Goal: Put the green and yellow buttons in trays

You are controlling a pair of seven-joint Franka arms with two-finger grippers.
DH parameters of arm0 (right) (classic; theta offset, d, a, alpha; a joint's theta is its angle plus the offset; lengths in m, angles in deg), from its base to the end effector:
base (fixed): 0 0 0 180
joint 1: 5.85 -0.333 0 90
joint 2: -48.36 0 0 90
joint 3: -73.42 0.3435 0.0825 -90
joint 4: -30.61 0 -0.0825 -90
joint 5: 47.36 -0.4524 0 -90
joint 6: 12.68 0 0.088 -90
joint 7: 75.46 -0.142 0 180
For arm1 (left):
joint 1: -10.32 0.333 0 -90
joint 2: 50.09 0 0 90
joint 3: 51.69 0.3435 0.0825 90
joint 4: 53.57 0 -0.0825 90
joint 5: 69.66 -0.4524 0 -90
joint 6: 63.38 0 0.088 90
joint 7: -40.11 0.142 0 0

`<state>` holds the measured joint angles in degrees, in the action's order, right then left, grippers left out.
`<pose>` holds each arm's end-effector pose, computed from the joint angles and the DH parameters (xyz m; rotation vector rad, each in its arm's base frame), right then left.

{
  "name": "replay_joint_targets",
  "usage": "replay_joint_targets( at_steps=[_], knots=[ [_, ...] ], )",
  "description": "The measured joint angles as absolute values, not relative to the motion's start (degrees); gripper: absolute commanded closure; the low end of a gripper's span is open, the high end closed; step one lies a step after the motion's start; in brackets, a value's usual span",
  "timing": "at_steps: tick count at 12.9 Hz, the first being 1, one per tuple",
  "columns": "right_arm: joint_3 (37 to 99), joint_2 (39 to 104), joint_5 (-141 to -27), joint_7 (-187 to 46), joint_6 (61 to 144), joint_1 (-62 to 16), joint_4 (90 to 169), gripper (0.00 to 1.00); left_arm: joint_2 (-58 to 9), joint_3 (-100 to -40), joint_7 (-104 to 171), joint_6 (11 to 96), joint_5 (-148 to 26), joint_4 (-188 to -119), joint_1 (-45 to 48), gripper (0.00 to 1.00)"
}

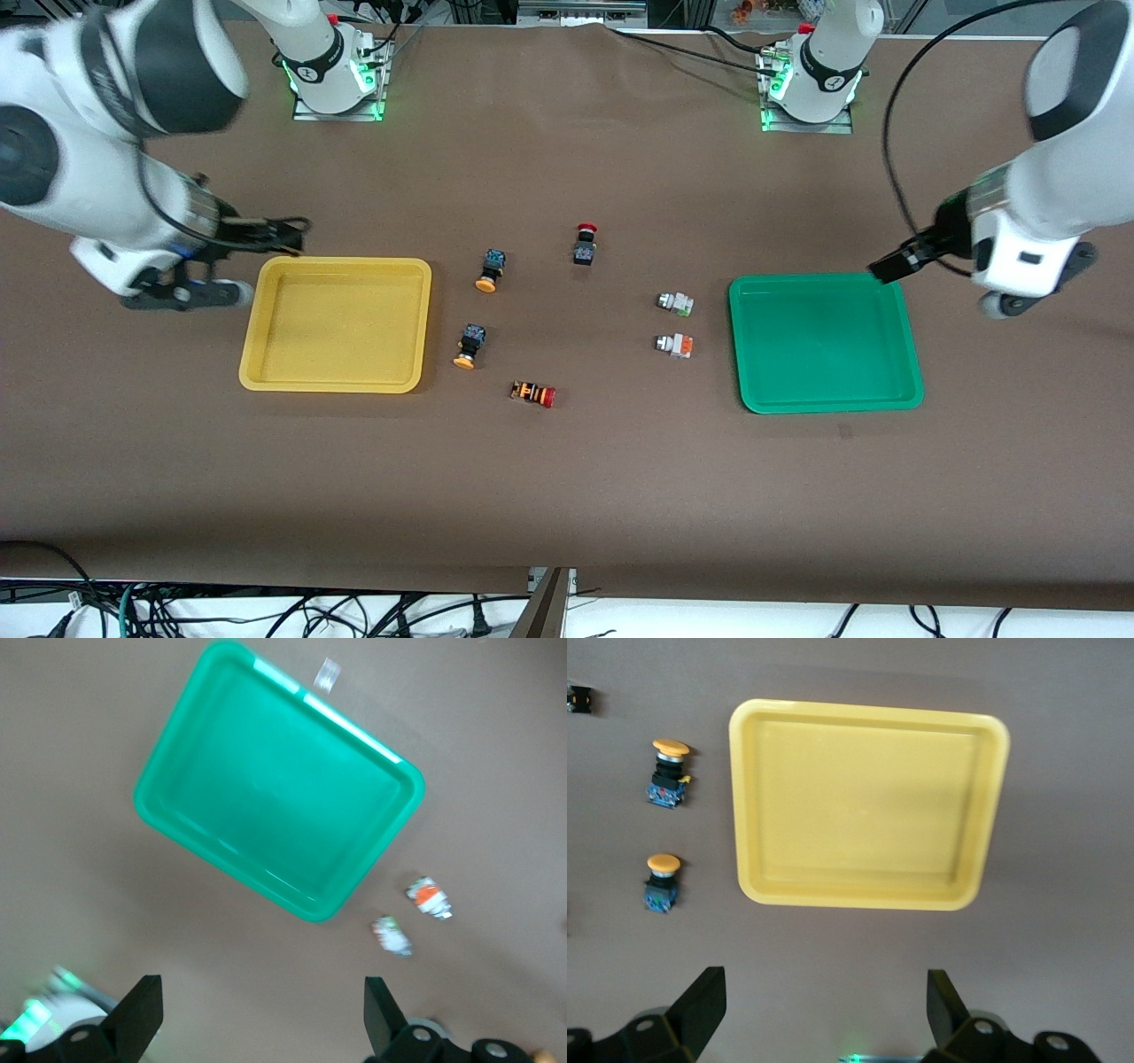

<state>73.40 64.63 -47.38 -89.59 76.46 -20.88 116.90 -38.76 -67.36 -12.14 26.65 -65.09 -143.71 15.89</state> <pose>0.6641 0.1781 0.4632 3.0631 0.0235 -0.3489 0.6550 -0.1161 0.4934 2.8941 1.1281 -0.3640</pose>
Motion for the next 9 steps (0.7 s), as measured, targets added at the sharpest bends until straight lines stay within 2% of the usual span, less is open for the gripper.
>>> replay_joint_targets(
  at_steps=[3,6,9],
  knots=[
    [73.65,71.92,-50.78,-102.25,83.85,-27.06,117.24,0.00,-34.73,-69.69,-33.71,36.41,-64.51,-147.16,13.28,0.00],
    [73.67,78.31,-55.08,-110.52,89.56,-31.00,117.80,0.00,-32.68,-69.87,-44.91,49.20,-64.51,-155.66,8.82,0.00],
    [73.69,80.84,-60.10,-116.32,98.22,-33.37,123.22,0.00,-29.30,-69.89,-50.89,57.57,-64.56,-163.13,4.79,0.00]
  ],
)
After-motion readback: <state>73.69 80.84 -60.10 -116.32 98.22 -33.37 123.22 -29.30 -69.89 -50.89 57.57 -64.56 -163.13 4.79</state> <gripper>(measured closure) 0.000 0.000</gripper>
